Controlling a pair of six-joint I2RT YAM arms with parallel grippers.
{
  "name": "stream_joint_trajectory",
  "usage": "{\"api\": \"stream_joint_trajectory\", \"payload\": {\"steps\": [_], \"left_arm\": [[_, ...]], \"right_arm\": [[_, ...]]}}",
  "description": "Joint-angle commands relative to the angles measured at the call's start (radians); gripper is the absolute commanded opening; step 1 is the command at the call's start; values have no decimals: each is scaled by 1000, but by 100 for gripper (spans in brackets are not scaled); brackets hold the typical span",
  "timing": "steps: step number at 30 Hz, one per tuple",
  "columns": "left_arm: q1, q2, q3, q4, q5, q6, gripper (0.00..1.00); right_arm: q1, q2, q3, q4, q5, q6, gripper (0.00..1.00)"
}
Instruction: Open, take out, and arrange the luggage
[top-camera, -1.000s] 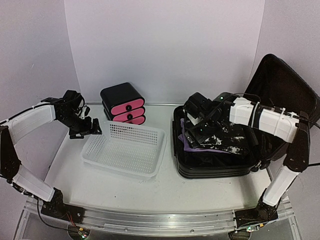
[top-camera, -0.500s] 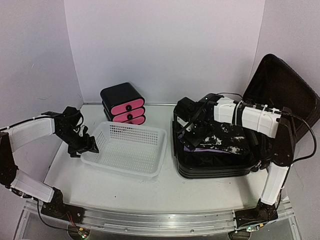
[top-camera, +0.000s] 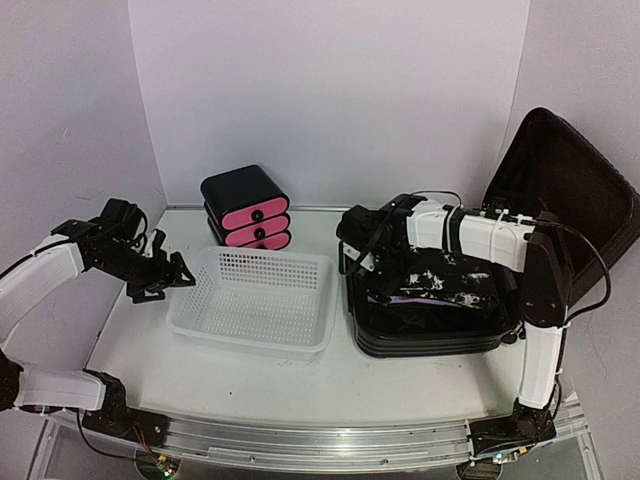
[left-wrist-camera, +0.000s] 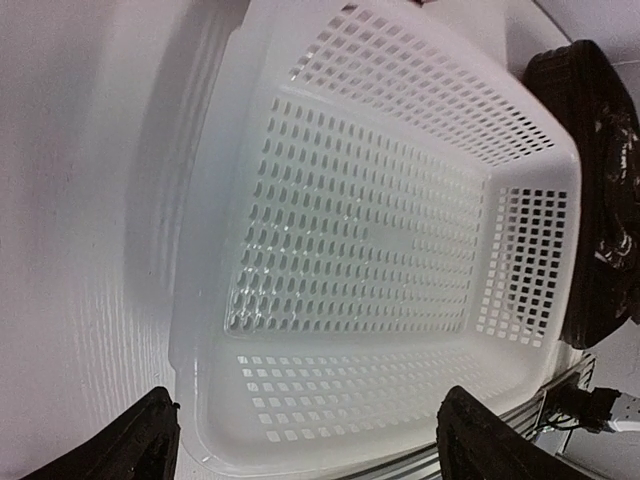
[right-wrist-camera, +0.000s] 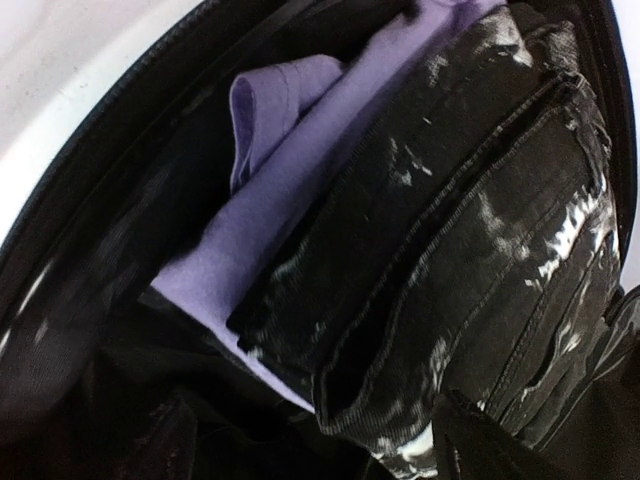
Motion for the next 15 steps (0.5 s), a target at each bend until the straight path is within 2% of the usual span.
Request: {"api": "stream_joint_trajectory", "payload": {"steps": [1, 5, 10, 15], "left_arm": [[0, -51, 96, 4, 21, 20, 90], [0, -64, 110, 4, 56, 13, 89], [1, -81, 124, 4, 95, -2, 89], [0, -83, 147, 4, 131, -6, 89]], "right_arm": [[-21, 33, 58, -3, 29, 7, 75], [-30, 42, 59, 21, 11, 18, 69], [-44, 71, 70, 36, 4, 20, 72], [-54, 72, 70, 58, -35, 22, 69]]}}
